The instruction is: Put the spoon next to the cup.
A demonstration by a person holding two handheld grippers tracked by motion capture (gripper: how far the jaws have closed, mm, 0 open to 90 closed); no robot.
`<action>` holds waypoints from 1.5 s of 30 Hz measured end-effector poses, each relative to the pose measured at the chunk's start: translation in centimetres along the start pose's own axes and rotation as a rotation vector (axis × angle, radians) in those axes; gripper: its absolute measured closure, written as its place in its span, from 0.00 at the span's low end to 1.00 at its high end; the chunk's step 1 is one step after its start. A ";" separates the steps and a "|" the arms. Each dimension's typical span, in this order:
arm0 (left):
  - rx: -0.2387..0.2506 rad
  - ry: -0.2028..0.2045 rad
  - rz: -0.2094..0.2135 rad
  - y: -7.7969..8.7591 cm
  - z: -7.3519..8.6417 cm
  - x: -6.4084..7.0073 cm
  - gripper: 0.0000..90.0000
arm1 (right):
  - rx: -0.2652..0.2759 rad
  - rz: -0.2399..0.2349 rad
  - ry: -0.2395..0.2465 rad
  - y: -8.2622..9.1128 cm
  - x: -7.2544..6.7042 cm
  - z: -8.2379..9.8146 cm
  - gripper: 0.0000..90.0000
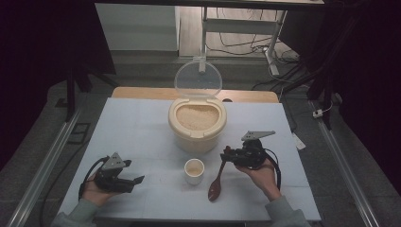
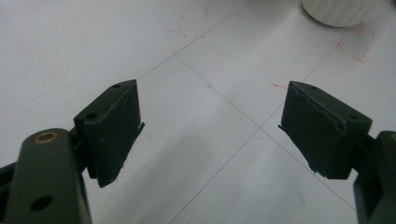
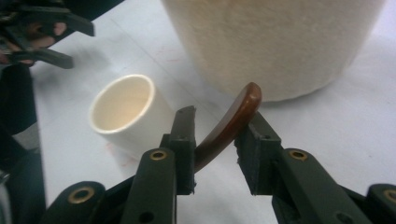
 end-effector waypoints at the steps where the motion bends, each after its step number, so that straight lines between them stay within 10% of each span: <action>1: -0.001 0.000 0.000 0.0 0.0 0.0 0.22 | 0.002 0.005 -0.007 -0.2 0.2 0.1 0.75; 30: -0.017 -0.009 0.006 -0.2 0.0 0.1 0.22 | -0.179 0.310 0.019 -5.4 1.5 1.7 0.42; 40: -0.013 -0.006 0.006 -0.1 0.1 0.1 0.22 | -0.043 0.301 -0.042 -2.9 1.7 1.7 0.40; 45: -0.006 0.000 0.006 -0.1 0.1 0.1 0.22 | 0.000 0.242 0.038 -0.4 0.8 3.0 0.44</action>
Point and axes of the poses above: each handheld gripper's, and its own axes: y roughly backward along the jaws, z roughly out of its underside, x roughly to its right, the point moved 1 cm from there along -y, roughly forward along the jaws, and after that the axes turned 6 degrees about -x, right-handed, at the moved point
